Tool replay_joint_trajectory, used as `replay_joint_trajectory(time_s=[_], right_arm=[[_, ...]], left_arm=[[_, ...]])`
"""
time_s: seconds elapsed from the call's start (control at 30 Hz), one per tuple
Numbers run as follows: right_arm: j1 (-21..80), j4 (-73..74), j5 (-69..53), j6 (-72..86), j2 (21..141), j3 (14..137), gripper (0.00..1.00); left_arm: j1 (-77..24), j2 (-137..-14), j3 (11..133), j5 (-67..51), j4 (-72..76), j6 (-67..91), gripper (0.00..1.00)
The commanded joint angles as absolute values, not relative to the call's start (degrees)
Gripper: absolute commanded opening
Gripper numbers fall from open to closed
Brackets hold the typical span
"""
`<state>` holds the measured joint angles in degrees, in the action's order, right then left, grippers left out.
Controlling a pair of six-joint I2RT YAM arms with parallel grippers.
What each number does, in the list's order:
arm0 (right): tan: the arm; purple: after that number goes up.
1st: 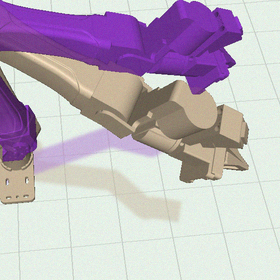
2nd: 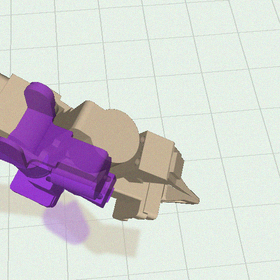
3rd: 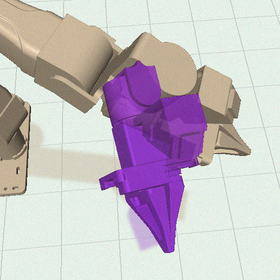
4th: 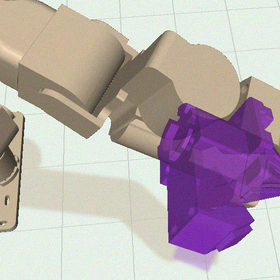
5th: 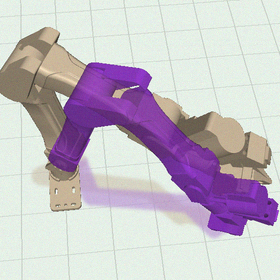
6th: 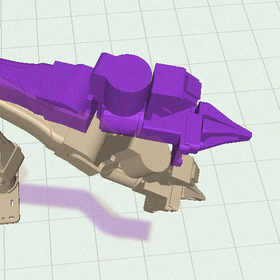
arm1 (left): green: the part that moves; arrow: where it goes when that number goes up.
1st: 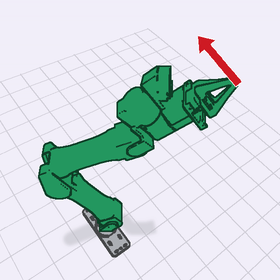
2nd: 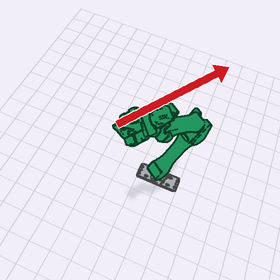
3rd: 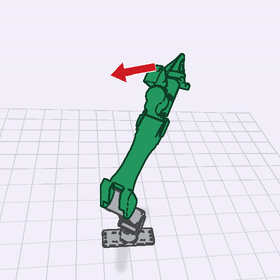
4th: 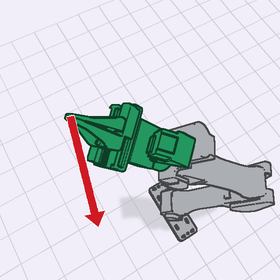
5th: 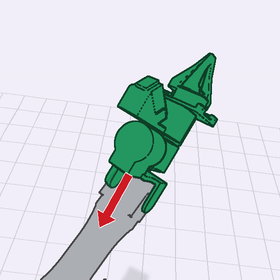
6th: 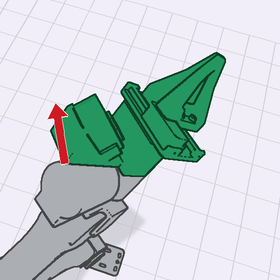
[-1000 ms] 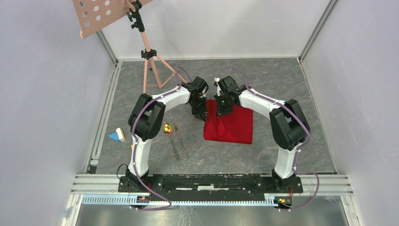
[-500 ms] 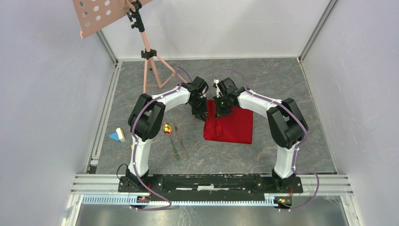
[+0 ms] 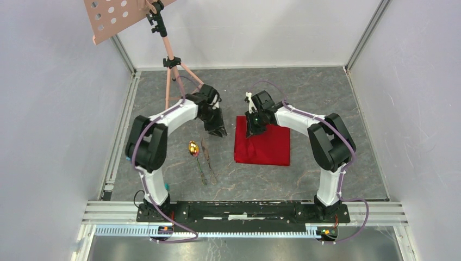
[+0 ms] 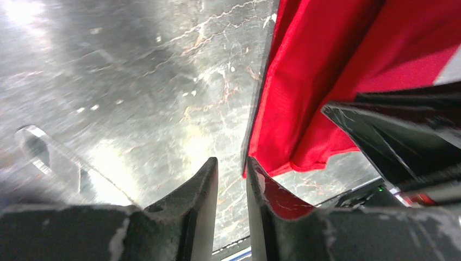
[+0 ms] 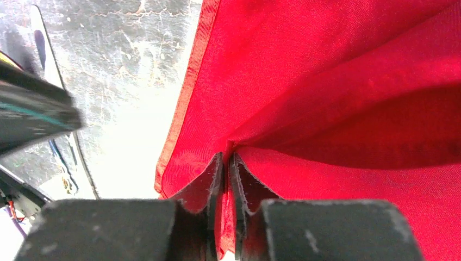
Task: Fold the napkin into a case and place the utensils inside
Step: Fold the square-folded napkin at the center of the board.
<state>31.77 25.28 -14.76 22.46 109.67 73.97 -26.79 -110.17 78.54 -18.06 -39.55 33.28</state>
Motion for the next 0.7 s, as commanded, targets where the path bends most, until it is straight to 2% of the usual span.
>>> replay_joint_trajectory(time_s=[0.0,0.17,0.37,0.57,0.67], right_arm=[[32.01,21.73,-18.32,22.08,109.49,72.74,0.16],[31.99,20.26,-22.27,22.11,109.09,72.47,0.25],[31.97,18.67,-24.76,22.14,106.98,72.50,0.44],[31.86,18.07,-26.03,21.82,105.21,72.53,0.49],[31.00,17.51,-26.12,21.36,103.72,71.34,0.49]], left_arm=[[-25.05,-100.55,76.42,-19.73,-40.03,28.15,0.34],[-24.67,-98.61,75.42,-22.05,-40.00,26.45,0.35],[-24.38,-98.36,75.60,-26.05,-39.01,28.42,0.35],[-24.47,-98.37,74.44,-26.71,-37.78,29.60,0.37],[-24.73,-100.01,74.83,-27.88,-37.72,29.75,0.43]])
